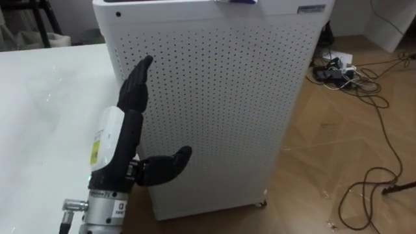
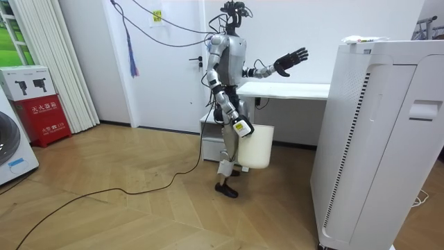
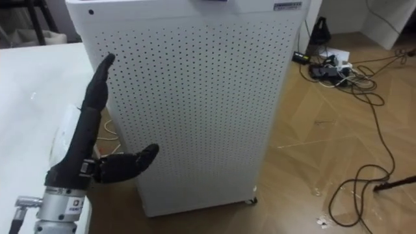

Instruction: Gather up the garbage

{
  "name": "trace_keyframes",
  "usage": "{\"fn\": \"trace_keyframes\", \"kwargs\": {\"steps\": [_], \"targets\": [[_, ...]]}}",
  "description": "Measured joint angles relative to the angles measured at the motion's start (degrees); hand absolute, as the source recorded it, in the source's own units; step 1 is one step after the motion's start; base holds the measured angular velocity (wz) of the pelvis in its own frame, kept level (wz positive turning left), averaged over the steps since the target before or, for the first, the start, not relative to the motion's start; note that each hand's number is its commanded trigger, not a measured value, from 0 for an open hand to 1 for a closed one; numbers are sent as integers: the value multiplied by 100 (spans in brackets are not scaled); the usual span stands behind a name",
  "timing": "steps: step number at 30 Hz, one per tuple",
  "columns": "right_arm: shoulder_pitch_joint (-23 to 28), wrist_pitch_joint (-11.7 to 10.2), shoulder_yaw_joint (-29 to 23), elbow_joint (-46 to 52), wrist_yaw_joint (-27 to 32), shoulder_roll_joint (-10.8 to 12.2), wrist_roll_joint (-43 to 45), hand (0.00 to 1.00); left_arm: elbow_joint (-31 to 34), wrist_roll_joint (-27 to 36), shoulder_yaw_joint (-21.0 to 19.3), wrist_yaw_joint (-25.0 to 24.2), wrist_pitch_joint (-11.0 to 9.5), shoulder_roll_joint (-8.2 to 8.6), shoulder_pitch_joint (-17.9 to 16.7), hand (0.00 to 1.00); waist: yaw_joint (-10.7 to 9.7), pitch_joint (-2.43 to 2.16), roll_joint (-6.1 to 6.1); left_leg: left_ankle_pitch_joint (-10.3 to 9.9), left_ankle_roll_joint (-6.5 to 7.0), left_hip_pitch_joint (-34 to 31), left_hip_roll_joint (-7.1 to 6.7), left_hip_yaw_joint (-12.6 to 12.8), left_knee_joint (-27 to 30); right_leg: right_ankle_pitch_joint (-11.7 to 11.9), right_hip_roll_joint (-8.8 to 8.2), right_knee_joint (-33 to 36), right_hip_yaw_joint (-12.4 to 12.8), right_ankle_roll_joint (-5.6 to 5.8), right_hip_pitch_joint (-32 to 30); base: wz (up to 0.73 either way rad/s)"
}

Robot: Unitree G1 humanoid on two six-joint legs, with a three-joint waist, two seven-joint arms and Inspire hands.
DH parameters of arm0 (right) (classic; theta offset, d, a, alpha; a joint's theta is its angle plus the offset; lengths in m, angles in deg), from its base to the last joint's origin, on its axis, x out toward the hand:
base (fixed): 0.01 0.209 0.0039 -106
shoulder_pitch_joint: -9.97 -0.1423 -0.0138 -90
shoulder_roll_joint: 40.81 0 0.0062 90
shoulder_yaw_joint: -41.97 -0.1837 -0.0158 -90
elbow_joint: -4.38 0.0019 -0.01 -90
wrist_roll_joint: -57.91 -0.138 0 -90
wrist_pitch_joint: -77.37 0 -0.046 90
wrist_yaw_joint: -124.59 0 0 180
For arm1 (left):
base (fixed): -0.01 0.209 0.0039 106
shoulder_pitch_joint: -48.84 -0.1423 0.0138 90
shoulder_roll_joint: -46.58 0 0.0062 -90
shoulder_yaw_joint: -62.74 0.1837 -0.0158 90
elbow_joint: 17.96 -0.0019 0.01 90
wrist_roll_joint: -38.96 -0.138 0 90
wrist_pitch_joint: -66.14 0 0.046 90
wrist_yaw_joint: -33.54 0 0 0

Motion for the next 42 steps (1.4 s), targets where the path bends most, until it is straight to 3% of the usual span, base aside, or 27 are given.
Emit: {"fn": "trace_keyframes", "kwargs": {"steps": [2, 4, 5, 6, 7, 9, 10, 11, 12, 13, 15, 20, 22, 26, 27, 29, 32, 33, 34, 36, 42], "targets": [[2, -1, 21, 9, -49, 15, -1, 100, 28, 14, -116, 79, -27, -7, 10, 0, 12, 3, -6, -111, -86, -29, 67, 23, 302, -96, 43, 103, -79, -77, 9, -35], [4, -12, 56, 0, -69, 1, -4, 100, 27, 27, -215, 161, -32, -25, 6, 0, 20, 18, -66, -116, -96, -234, 118, -30, 976, -191, -5, 217, 57, -128, 20, -31], [8, -15, 46, -5, -61, -23, -4, 100, 31, -10, -222, 208, -32, -38, 7, 0, -3, 42, -50, -77, -91, -588, 179, -256, 1782, -219, -2, 230, 140, -155, 125, -22], [33, -16, 41, -17, -42, -49, -10, 100, 36, -4, -195, 240, -36, -32, -3, 0, -14, 63, -70, -102, -73, -918, 123, -676, 2129, -252, -9, 207, 290, -149, 209, -14], [39, -15, 29, -21, -28, -56, -20, 100, 37, 2, -173, 262, -47, -32, 5, 0, -9, 54, -68, -111, -61, -1054, 46, -825, 2058, -262, -14, 188, 341, -141, 238, -12], [31, -15, -57, -48, 53, -68, -22, 100, 43, -3, -154, 418, -129, -32, 86, 0, 15, 75, -93, -12, -155, -1576, -153, -1227, 1387, -370, -69, 219, 575, -95, 281, -44], [26, -15, -70, -99, 80, -89, -22, 100, 60, -58, -170, 490, -185, -32, 86, 0, 106, 66, -85, 230, -215, -1786, -253, -1542, 871, -419, -75, 224, 740, -82, 300, -70], [25, -15, -76, -141, 87, -94, -22, 100, 87, -102, -192, 506, -207, -31, 84, 0, 157, 62, -78, 468, -207, -1844, -257, -1703, 630, -448, -89, 235, 770, -63, 303, -76], [79, -14, -84, -198, 89, -95, -17, 100, 134, -225, -224, 525, -229, -24, 80, 0, 205, 13, -30, 846, -242, -1893, -304, -1905, 434, -522, -104, 270, 856, 44, 332, -58], [151, -14, -105, -203, 93, -92, -15, 100, 195, -352, -261, 581, -245, -20, 82, 0, 209, -28, -48, 1032, -82, -1782, -358, -1817, 419, -637, -151, 360, 815, 162, 352, -56], [235, -3, -160, -206, 111, -99, -16, 100, 235, -380, -316, 646, -286, -42, 60, 0, 312, -9, -154, 1067, 34, -1592, -381, -1500, 466, -717, -385, 430, 589, 277, 399, -64], [204, -3, -199, -151, 194, -90, -22, 100, 290, -385, -382, 741, -345, -111, 105, 0, 226, -7, -193, 576, 245, -1503, -468, -1169, 887, -843, -638, 448, 469, 449, 531, -36], [105, 6, -186, -151, 278, -93, -17, 100, 289, -378, -373, 742, -449, -155, 213, 0, 187, 52, -134, 301, 306, -1406, -527, -1074, 1091, -912, -737, 846, 313, 528, 490, -18], [38, 7, -192, -126, 353, -80, -10, 100, 286, -390, -379, 814, -518, -235, 319, 0, 106, 80, -116, 42, 476, -1132, -665, -871, 1083, -893, -1119, 2102, -39, 582, 72, -13], [35, 7, -198, -126, 357, -55, 0, 100, 285, -388, -383, 843, -525, -232, 371, 0, 89, 85, -60, -74, 524, -1088, -657, -807, 1161, -825, -1188, 2311, -129, 664, 6, -19], [25, 7, -202, -124, 357, -14, 13, 100, 285, -386, -389, 863, -557, -232, 489, 0, 91, 109, 39, -148, 576, -1005, -632, -803, 1142, -709, -1241, 2498, -273, 694, -99, -16], [39, 7, -166, 19, 326, -14, 16, 100, 279, -377, -388, 963, -551, -277, 684, 0, 107, 128, 166, -149, 580, -986, -554, -809, 1039, -840, -1049, 1571, -309, 607, -461, -12], [69, 7, -161, 79, 310, -11, 70, 100, 291, -386, -391, 983, -551, -297, 709, 0, 124, 118, 158, -158, 565, -959, -555, -782, 1017, -559, -958, 960, -333, 537, -616, -4], [76, 5, -164, 87, 296, -13, 203, 100, 286, -396, -382, 1003, -536, -261, 661, 0, 99, 93, 227, -165, 527, -875, -537, -777, 959, -87, -874, 757, -388, 493, -647, -10], [67, 7, -168, 84, 288, -21, 315, 100, 335, -576, -421, 1042, -536, -249, 661, 0, 178, 19, 325, -137, 479, -696, -485, -815, 665, -12, -774, 517, -427, 427, -458, -24], [70, 7, -168, 101, 11, -42, 442, 100, 743, -1129, -462, 1091, -457, -290, 658, 0, 320, -19, 281, -34, 316, -188, -321, -781, 16, 127, -445, -119, -352, 362, -13, -15]]}}
